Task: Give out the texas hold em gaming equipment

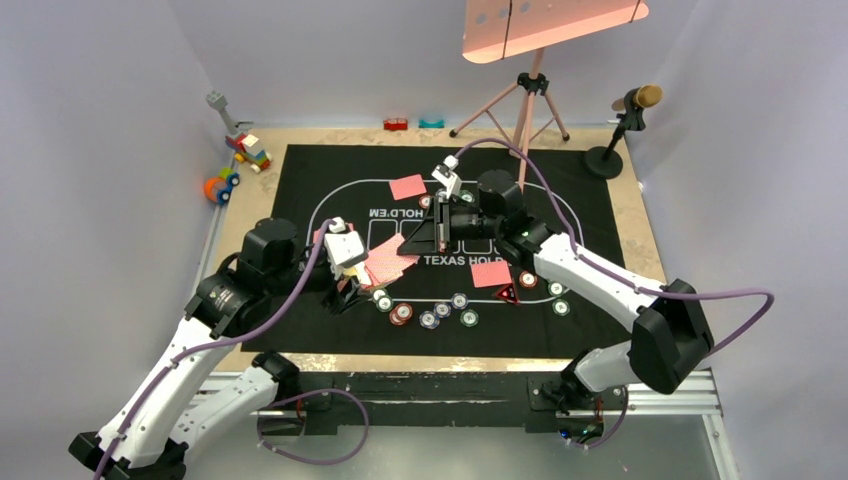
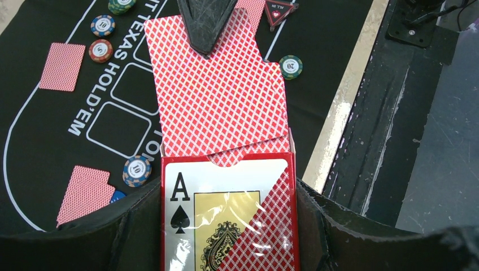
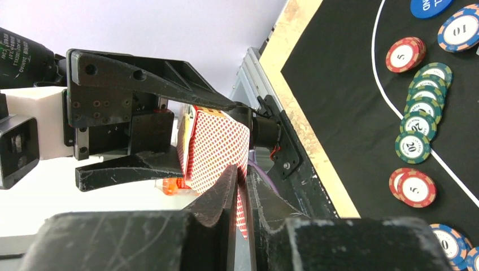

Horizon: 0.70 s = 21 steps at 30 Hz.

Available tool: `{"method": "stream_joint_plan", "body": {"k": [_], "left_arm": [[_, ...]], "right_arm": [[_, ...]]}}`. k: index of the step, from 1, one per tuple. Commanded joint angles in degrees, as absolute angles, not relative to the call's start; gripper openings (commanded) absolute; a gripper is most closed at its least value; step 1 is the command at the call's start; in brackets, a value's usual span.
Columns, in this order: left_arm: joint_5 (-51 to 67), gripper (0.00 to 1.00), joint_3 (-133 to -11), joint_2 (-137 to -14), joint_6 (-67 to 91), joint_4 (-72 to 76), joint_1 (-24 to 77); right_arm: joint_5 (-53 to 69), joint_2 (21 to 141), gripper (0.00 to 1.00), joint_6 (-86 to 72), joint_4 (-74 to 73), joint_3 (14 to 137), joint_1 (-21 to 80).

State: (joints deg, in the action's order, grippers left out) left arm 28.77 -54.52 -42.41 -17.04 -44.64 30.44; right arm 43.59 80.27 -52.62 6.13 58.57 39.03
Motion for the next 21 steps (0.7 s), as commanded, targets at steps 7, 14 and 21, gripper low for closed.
{"method": "stream_joint_plan", "body": {"k": [7, 14, 21], "left_arm": [[30.69, 0.21, -55.67, -40.83, -15.5, -39.91, 30.08], [30.6, 0.21, -54.42, -39.72, -14.95, -39.71, 30.04], [30.48, 0.19, -53.54, -38.44, -13.8, -40.53, 29.93]], "right_arm": [[45.54, 76.68, 0.1, -49.81, 0.21, 63.28, 34.78], [47.02, 76.82, 0.09, -50.3, 0.59, 66.8, 30.06], [46.74, 84.68, 0.07, -50.8, 4.41, 71.35, 26.76]]}}
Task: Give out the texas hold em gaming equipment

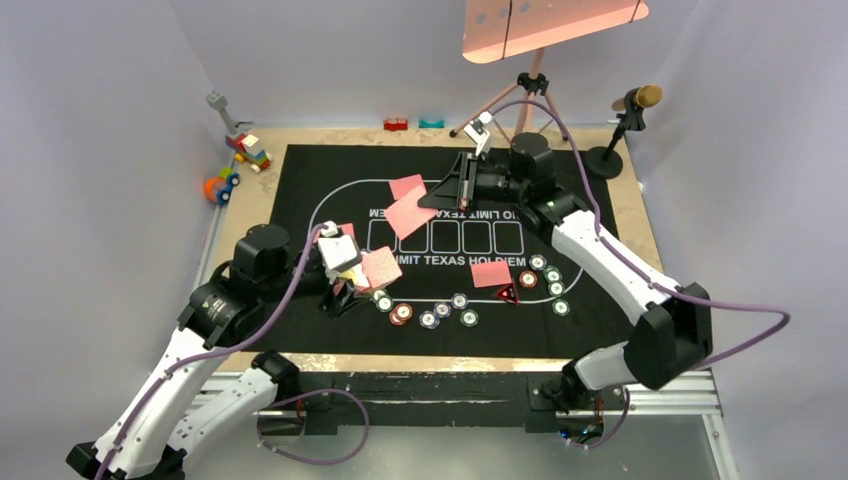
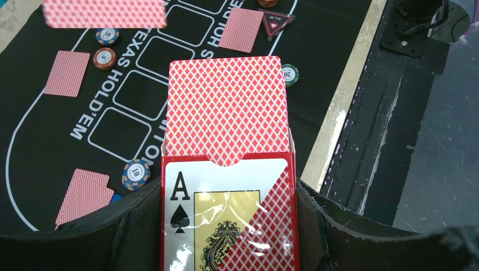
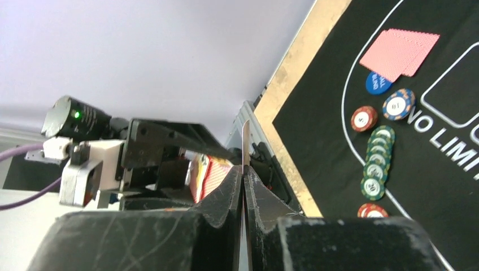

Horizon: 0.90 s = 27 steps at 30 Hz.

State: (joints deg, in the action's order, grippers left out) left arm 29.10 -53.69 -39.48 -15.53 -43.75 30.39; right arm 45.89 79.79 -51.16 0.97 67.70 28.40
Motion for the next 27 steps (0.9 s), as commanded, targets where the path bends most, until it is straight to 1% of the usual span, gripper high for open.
{"method": "stream_joint_plan", "body": {"k": [1, 4, 6, 11, 14, 15, 18, 24, 25, 27], "left_arm": [[30.47, 0.18, -53.8, -38.33, -13.69, -40.68, 29.97], [30.87, 0.16, -54.83, -37.9, -12.74, -40.79, 30.01], [31.29, 0.16, -55.13, -37.68, -11.52, -40.28, 29.95], [31.87, 0.15, -55.93, -36.86, -10.89, -40.52, 30.02], [32.0, 0.15, -56.61, -36.91, -11.75, -40.69, 30.04], [31.99, 0.14, -56.71, -36.91, -11.77, -40.58, 30.01], [32.18, 0.15, -56.48, -36.82, -11.13, -39.63, 29.99], [32.34, 0.15, -55.52, -36.42, -10.38, -39.02, 29.97], [32.34, 0.15, -55.32, -36.39, -10.37, -39.01, 29.99], [32.22, 0.15, -55.05, -36.38, -10.29, -38.68, 30.03]], "right_arm": [[46.35, 86.8, 0.07, -50.65, 5.17, 72.22, 26.32], [44.92, 96.87, 0.07, -48.65, 5.95, 77.82, 25.43], [43.5, 104.24, 0.07, -46.35, 3.52, 84.27, 25.31], [36.41, 122.79, 0.06, -41.74, -6.3, 104.7, 25.22], [36.15, 133.21, 0.06, -42.79, -11.34, 119.27, 24.58], [36.1, 135.86, 0.06, -43.65, -11.44, 122.1, 24.39], [34.15, 140.5, 0.07, -45.31, -10.33, 125.57, 24.24], [30.27, 142.39, 0.11, -46.54, -6.84, 121.65, 24.33], [29.79, 142.41, 0.12, -46.54, -6.55, 120.77, 24.34], [29.13, 142.58, 0.18, -46.24, -6.43, 119.84, 24.51]]}}
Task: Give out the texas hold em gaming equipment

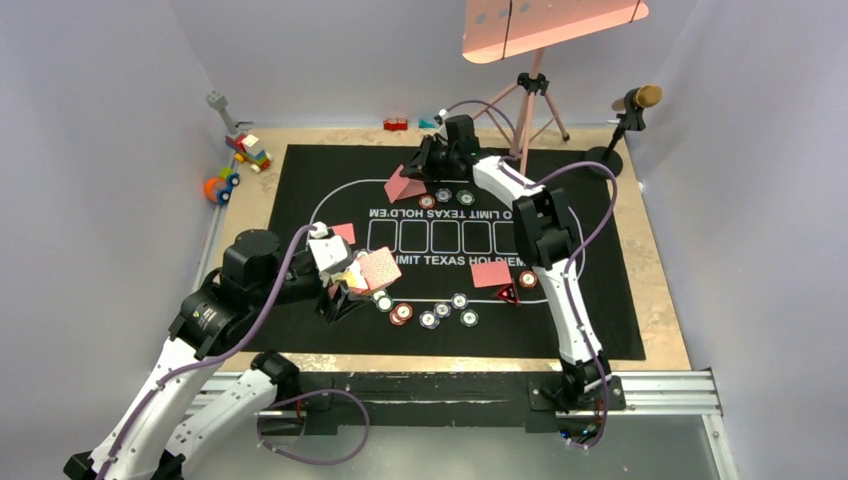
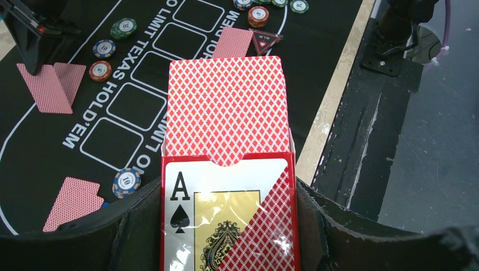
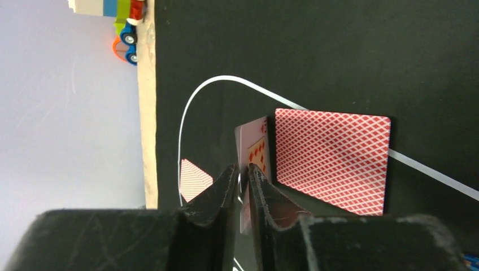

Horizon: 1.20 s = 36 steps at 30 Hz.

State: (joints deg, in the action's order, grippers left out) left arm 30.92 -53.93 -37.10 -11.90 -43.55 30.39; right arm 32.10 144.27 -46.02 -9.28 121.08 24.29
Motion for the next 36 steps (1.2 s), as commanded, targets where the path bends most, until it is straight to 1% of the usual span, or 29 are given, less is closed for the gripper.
{"method": "stream_joint_plan", "body": {"k": [1, 8, 13, 16, 19, 21, 23, 27, 30, 33, 36], "left_arm": [[32.14, 0.15, -54.99, -36.39, -10.28, -38.63, 29.97], [32.73, 0.16, -54.68, -36.56, -10.47, -38.49, 29.92], [32.87, 0.16, -54.27, -36.39, -10.8, -38.58, 29.67], [32.72, 0.16, -53.99, -36.29, -11.18, -38.96, 29.54], [32.7, 0.17, -53.81, -36.42, -11.43, -39.09, 29.35], [32.81, 0.17, -53.55, -36.6, -11.61, -38.94, 29.3], [32.49, 0.17, -53.4, -36.78, -11.81, -38.51, 29.31], [32.38, 0.17, -53.37, -37.15, -12.26, -37.61, 29.32], [32.15, 0.17, -53.43, -37.26, -12.65, -36.84, 29.34], [32.19, 0.17, -53.35, -37.51, -12.96, -36.26, 29.34], [32.31, 0.17, -53.69, -37.89, -12.95, -36.0, 29.24]], "right_arm": [[28.77, 142.7, 0.22, -46.04, -6.85, 119.86, 24.55], [24.62, 139.27, 0.52, -44.07, -8.96, 116.92, 24.57], [21.49, 132.37, 0.66, -40.84, -11.19, 113.97, 24.6], [20.15, 126.6, 0.76, -38.92, -11.13, 110.82, 24.61], [20.85, 120.9, 0.81, -37.53, -11.82, 108.47, 24.65], [22.29, 116.69, 0.88, -37.1, -11.93, 105.84, 24.91], [24.43, 111.08, 0.92, -37.16, -11.15, 101.92, 25.45], [28.96, 99.39, 0.95, -38.55, -11.24, 91.02, 26.98], [37.43, 91.1, 0.96, -41.85, -9.57, 82.7, 27.83], [39.6, 83.17, 0.97, -42.76, -6.78, 76.45, 30.92], [40.52, 79.17, 0.98, -43.83, -5.65, 72.79, 35.14]]}}
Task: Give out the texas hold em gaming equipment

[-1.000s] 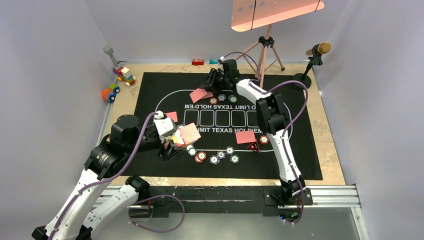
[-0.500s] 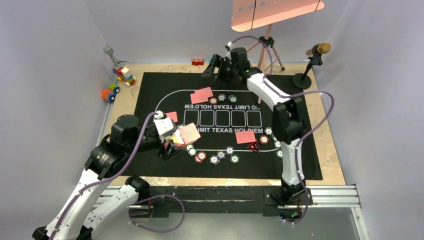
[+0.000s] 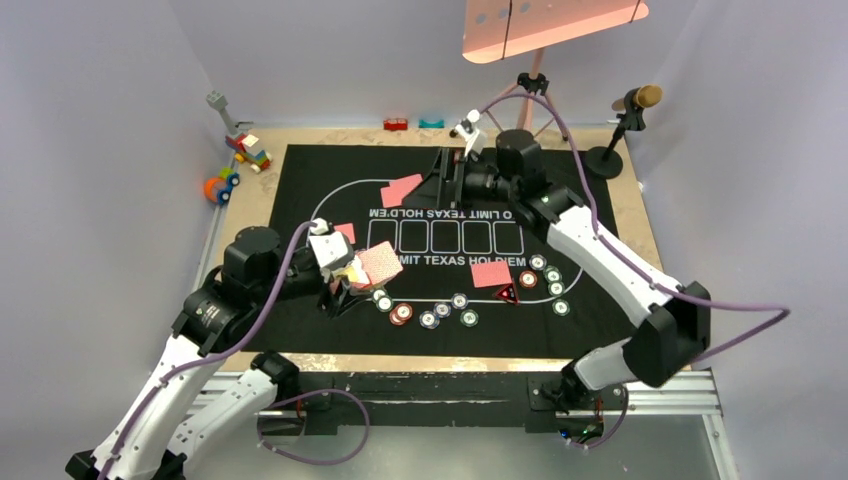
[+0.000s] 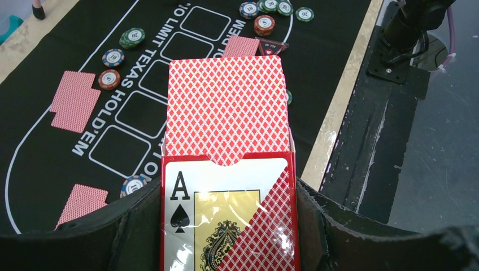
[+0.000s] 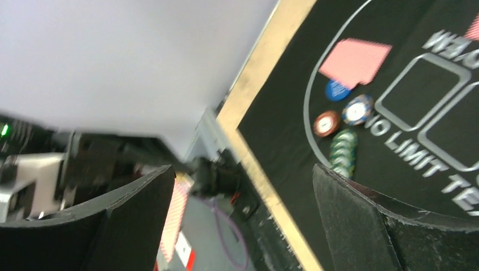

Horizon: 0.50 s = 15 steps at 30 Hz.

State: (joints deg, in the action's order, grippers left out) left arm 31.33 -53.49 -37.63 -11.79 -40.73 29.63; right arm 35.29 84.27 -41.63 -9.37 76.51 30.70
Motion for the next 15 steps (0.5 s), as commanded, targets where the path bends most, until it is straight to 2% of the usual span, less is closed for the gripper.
{"method": "stream_joint_plan", "body": {"k": [1, 15], "left_arm": [[32.31, 0.17, -53.98, -38.02, -12.92, -36.14, 29.32], [31.82, 0.17, -55.79, -39.26, -13.13, -35.29, 29.18]], "right_arm": [[40.74, 78.57, 0.98, -44.04, -5.9, 72.28, 36.64], [37.82, 82.55, 0.99, -44.03, -6.38, 72.3, 47.72]]}}
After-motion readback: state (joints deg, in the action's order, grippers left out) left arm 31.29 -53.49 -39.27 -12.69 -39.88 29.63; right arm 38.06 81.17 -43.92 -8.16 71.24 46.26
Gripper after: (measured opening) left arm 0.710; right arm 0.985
